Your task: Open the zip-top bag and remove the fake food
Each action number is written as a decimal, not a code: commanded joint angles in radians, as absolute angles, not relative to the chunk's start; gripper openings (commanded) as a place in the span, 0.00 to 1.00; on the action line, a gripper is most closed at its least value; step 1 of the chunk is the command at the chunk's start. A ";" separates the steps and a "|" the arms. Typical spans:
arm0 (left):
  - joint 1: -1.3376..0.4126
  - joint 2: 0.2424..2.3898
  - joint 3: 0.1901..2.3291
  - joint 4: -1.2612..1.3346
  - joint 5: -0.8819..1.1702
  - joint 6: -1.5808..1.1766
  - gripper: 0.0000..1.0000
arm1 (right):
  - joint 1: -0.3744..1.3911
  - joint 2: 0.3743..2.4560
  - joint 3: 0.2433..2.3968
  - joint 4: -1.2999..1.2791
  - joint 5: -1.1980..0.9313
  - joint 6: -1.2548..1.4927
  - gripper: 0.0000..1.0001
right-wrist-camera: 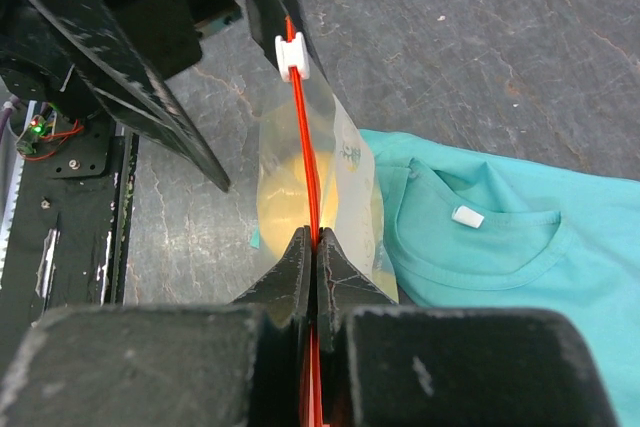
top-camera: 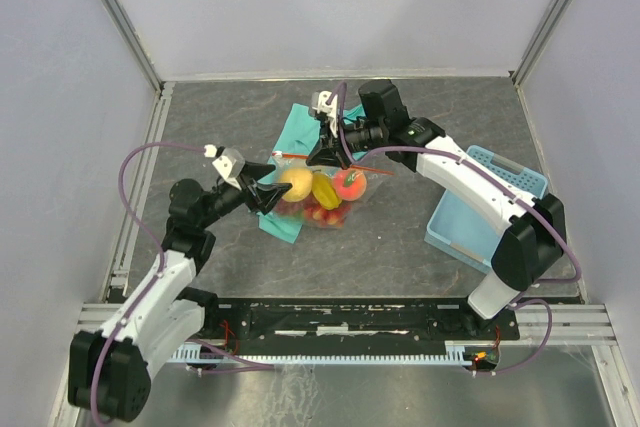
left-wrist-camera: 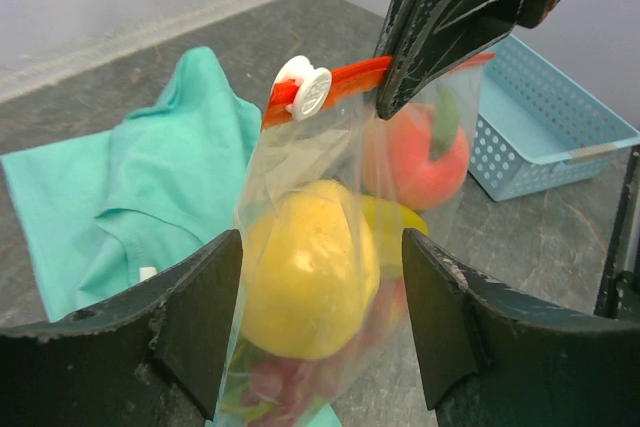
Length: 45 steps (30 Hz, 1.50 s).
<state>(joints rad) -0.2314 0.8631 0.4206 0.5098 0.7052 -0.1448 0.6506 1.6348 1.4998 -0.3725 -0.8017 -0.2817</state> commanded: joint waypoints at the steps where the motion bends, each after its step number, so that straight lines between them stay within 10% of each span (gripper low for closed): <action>1: -0.230 0.921 0.477 0.636 0.862 -0.111 0.65 | 0.644 1.557 1.501 -0.286 -0.870 -0.281 0.02; 11: -0.229 0.965 0.475 0.704 0.872 -0.169 0.03 | 0.643 1.567 1.483 -0.284 -0.893 -0.267 0.02; 23: -0.230 0.916 0.447 0.719 0.845 -0.177 0.03 | 0.694 1.607 1.577 -0.270 -0.887 -0.243 0.61; 45: -0.229 0.929 0.448 0.735 0.873 -0.217 0.03 | 0.773 1.726 1.740 -0.438 -0.750 -0.360 0.45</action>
<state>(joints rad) -0.2306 0.9398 0.4328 0.6315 0.8494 -0.1596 0.7712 1.7313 1.6840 -0.4335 -0.7578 -0.3325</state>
